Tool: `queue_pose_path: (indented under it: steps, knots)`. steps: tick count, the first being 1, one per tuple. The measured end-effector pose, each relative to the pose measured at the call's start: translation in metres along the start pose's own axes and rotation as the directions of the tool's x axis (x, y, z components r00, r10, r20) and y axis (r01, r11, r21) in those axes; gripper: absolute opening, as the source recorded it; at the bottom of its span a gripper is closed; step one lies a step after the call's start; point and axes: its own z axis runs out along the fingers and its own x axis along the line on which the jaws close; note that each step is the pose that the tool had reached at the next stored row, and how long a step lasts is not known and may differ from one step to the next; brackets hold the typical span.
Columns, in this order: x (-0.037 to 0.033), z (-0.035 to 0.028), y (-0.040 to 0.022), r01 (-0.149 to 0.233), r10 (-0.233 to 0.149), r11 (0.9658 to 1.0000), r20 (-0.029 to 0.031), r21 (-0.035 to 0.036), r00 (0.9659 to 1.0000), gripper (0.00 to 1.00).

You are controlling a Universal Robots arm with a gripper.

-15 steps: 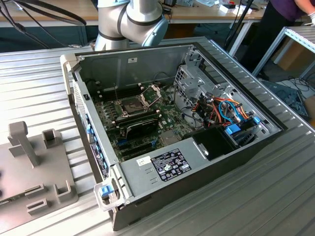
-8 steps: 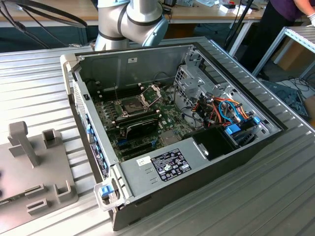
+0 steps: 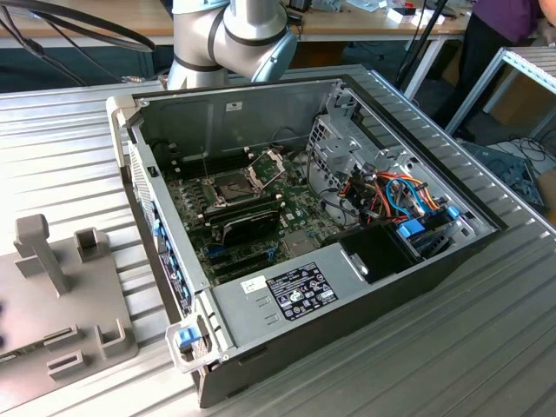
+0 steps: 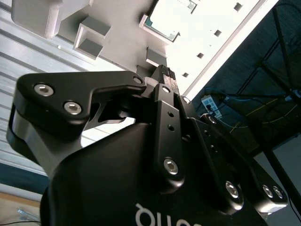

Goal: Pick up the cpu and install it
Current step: 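Pick up the cpu and move it towards the insertion slot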

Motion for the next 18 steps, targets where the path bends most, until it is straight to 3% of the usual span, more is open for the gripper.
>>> queue_pose_path:
  steps: [8,9,10,18]
  knots:
    - [0.0,0.0,-0.0001,0.0,0.0,1.0,0.0001,0.0,1.0,0.11]
    - [0.0,0.0,-0.0002,0.0,0.0,1.0,0.0,0.0001,1.0,0.36]
    - [0.0,0.0,-0.0003,0.0,0.0,1.0,0.0,0.0001,1.0,0.42]
    - [0.0,0.0019,-0.0004,0.0,0.0,1.0,0.0,0.0001,1.0,0.42]
